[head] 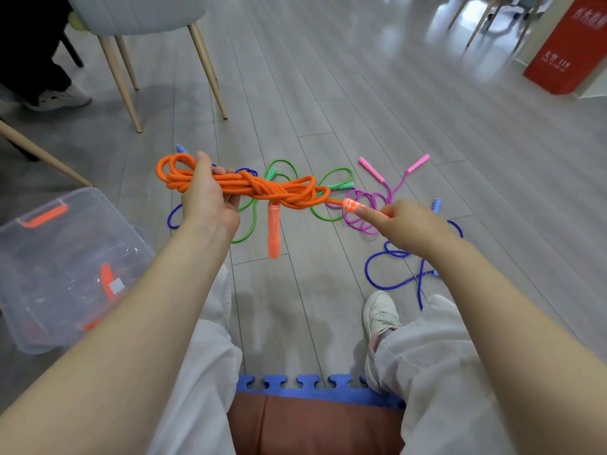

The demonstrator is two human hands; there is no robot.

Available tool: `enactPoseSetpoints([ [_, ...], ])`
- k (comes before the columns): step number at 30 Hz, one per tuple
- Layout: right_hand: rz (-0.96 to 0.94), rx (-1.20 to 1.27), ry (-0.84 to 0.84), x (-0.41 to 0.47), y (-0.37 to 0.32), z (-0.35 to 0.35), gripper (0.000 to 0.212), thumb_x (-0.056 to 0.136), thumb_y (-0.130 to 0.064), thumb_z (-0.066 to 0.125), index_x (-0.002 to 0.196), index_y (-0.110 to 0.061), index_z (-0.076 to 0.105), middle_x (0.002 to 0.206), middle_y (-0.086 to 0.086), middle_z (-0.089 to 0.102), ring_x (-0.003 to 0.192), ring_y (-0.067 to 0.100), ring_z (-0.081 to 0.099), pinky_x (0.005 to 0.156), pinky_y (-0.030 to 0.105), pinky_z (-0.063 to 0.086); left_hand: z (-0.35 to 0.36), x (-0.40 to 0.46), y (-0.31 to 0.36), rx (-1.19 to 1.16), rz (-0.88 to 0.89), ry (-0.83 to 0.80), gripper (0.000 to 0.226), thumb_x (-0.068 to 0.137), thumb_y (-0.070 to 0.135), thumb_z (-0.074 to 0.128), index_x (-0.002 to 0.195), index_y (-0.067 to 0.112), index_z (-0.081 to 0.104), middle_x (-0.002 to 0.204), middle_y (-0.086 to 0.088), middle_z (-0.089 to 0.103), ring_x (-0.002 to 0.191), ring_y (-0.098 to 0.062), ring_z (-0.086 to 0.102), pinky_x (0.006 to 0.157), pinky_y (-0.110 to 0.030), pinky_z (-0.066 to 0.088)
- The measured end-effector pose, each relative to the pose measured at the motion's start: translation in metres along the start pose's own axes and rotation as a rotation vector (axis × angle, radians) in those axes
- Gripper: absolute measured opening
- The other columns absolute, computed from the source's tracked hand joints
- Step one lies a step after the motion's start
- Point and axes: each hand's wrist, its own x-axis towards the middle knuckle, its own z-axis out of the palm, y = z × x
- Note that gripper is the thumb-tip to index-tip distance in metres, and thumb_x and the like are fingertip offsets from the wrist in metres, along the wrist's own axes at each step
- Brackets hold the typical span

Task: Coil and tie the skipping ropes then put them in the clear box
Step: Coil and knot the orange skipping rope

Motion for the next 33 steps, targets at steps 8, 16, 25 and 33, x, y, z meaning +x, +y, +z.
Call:
enactPoseSetpoints([
  [8,0.039,-0.030,0.013,0.002,0.002,-0.002,0.077,0.075,-0.091,0.025,0.059,-0.017,0.034,0.056,0.002,0.035,0.054,0.021,0.038,0.057,0.031,0.032,-0.002,-0.010,0.000,-0.071,0.079,-0.115,0.036,0.097,0.037,0.054,0.067,0.018,0.047,0.054,0.006,0.049,0.058,-0.008,0.057,0.061,-0.024,0.053],
  [16,0.052,0.039,-0.163,0.015,-0.005,0.006,0.092,0.073,-0.089,0.026,0.082,-0.006,0.064,0.074,0.012,0.069,0.064,0.022,0.058,0.064,0.030,0.045,0.017,-0.022,0.005,0.040,-0.054,-0.205,0.035,0.098,0.037,0.053,0.069,0.019,0.046,0.052,0.006,0.046,0.057,-0.009,0.051,0.061,-0.026,0.050],
  [25,-0.159,0.252,-0.157,0.036,-0.057,0.035,0.035,0.093,-0.037,0.058,0.122,-0.017,0.058,0.097,-0.001,0.062,0.089,0.018,0.059,0.075,0.027,0.042,0.043,0.001,0.030,0.370,0.003,-0.286,0.031,0.097,0.033,0.057,0.070,0.019,0.049,0.056,0.002,0.046,0.055,-0.012,0.053,0.056,-0.026,0.051],
  [33,-0.221,0.616,-0.387,0.080,-0.115,0.110,0.051,0.082,-0.028,0.076,0.128,-0.026,0.051,0.092,-0.004,0.064,0.082,0.014,0.061,0.069,0.027,0.050,0.026,0.071,0.014,0.578,-0.079,-0.366,0.029,0.096,0.032,0.057,0.071,0.019,0.050,0.048,0.006,0.051,0.049,-0.010,0.058,0.059,-0.025,0.052],
])
